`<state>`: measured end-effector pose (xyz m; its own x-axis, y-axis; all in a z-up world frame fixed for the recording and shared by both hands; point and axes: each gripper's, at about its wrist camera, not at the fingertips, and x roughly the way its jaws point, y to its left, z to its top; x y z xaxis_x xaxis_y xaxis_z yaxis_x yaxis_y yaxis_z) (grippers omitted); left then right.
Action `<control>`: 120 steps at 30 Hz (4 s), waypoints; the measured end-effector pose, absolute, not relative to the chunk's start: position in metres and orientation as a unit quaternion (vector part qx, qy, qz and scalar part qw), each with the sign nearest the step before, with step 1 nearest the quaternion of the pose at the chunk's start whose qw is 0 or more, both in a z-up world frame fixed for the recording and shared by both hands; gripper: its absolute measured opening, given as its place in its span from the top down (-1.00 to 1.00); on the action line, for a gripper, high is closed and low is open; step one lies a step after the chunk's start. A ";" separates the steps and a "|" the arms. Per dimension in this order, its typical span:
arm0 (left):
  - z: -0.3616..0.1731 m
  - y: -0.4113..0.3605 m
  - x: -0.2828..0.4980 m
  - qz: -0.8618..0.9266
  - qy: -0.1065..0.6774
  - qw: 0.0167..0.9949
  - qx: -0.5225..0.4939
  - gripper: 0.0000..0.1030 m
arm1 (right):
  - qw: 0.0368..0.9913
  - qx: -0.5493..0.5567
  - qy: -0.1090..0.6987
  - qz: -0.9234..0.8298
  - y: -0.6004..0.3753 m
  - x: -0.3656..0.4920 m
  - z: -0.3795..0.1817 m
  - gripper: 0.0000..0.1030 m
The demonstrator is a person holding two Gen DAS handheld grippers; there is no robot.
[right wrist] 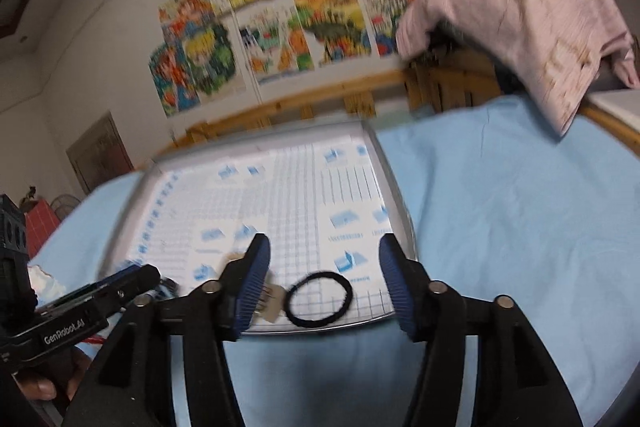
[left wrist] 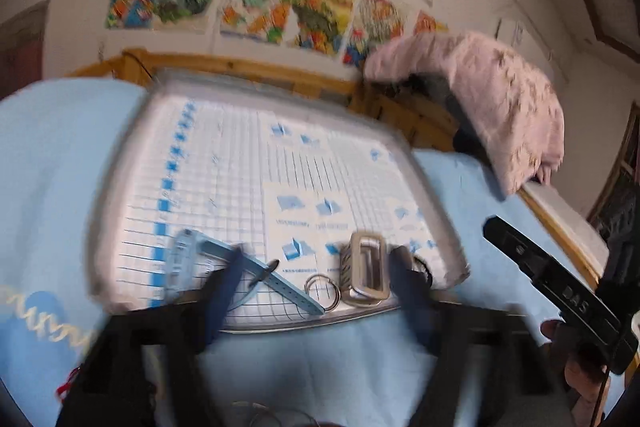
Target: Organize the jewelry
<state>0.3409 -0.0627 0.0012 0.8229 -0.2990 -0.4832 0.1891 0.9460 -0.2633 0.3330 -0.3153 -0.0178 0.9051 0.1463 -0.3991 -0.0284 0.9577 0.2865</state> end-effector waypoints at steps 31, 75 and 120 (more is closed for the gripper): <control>0.032 0.006 0.056 -0.048 0.132 0.989 -0.055 -1.00 | 0.993 0.068 0.067 0.068 -0.284 0.045 0.023 -0.98; 0.005 0.017 0.195 -0.044 0.217 0.972 -0.081 -1.00 | 0.986 0.060 0.141 0.071 -0.295 0.164 0.013 -0.98; -0.085 -0.039 0.264 -0.260 0.385 0.870 -0.168 0.56 | 0.950 0.014 0.285 0.129 -0.270 0.209 -0.073 0.25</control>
<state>0.2639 -0.0393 -0.0852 0.5692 -0.5809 -0.5819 0.3219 0.8087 -0.4923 0.2086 -0.2697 -0.0731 0.8038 0.2530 -0.5385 -0.2366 0.9664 0.1008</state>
